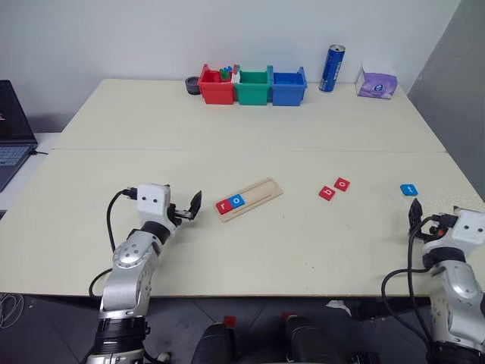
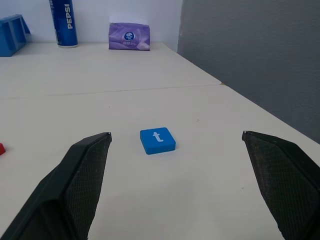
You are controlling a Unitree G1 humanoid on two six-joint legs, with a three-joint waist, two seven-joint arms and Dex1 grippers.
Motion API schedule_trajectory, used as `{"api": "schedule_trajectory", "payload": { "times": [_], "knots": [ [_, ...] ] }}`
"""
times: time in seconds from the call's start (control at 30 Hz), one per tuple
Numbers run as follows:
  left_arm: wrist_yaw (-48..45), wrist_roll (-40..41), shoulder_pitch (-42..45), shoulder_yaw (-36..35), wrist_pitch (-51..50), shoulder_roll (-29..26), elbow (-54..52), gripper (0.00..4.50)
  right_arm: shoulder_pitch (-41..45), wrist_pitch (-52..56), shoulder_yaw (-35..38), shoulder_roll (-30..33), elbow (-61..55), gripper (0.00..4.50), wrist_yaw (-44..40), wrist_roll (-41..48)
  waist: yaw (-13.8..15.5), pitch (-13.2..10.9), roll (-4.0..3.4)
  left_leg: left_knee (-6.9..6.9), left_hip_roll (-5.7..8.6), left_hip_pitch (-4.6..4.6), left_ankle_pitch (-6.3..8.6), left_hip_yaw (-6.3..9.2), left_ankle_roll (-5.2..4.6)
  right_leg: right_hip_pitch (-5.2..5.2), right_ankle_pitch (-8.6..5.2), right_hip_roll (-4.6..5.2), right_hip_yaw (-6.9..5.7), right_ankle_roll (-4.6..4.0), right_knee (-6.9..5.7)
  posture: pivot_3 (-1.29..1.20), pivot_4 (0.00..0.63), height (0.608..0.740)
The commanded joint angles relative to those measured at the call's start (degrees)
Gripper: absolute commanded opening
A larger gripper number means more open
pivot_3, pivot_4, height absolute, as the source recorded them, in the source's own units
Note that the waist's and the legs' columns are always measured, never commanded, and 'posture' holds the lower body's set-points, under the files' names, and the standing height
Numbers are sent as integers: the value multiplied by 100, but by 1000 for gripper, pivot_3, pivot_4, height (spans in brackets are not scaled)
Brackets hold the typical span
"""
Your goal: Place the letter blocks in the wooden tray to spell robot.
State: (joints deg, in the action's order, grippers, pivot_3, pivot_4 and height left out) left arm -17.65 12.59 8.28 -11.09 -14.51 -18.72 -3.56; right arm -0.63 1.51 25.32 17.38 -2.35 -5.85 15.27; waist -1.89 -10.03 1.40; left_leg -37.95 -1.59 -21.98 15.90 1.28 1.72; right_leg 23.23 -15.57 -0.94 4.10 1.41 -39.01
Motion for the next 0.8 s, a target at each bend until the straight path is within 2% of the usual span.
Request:
{"api": "schedule_trajectory", "payload": {
  "times": [0.03, 0.43, 0.6, 0.8],
  "knots": [
    [4, -10, 64, -245, 303, -155, 46, 4500, 5, -15, 15, 34, -35, 4457, -88, 53, 3, 0, 0, 0, 0, -1, 0, 0, 0, 0, 0, 0, 0, 0, 0, 0, 150, 740],
    [-89, 131, 483, -766, 1167, -398, 1158, 4500, -422, -63, -749, -611, -699, 4457, 29, -220, 16, 0, -1, 0, 2, -2, 0, 6, 0, 1, 11, 5, -1, -19, 2, 0, 150, 740],
    [34, -110, 610, -640, 1395, -437, 1443, 4500, -435, -73, -874, -654, -778, 4457, -9, -295, 14, 0, 0, -2, 1, 0, 0, 5, 0, 1, -1, 3, -3, 2, 1, 0, 150, 740],
    [-288, 50, 703, -413, 1125, -405, 1353, 4500, -351, -122, -833, -681, -691, 4457, 35, -290, 13, 0, 0, -1, 1, -1, 0, 5, 0, 1, 1, 4, -5, -2, 2, 0, 150, 740]
  ]
}}
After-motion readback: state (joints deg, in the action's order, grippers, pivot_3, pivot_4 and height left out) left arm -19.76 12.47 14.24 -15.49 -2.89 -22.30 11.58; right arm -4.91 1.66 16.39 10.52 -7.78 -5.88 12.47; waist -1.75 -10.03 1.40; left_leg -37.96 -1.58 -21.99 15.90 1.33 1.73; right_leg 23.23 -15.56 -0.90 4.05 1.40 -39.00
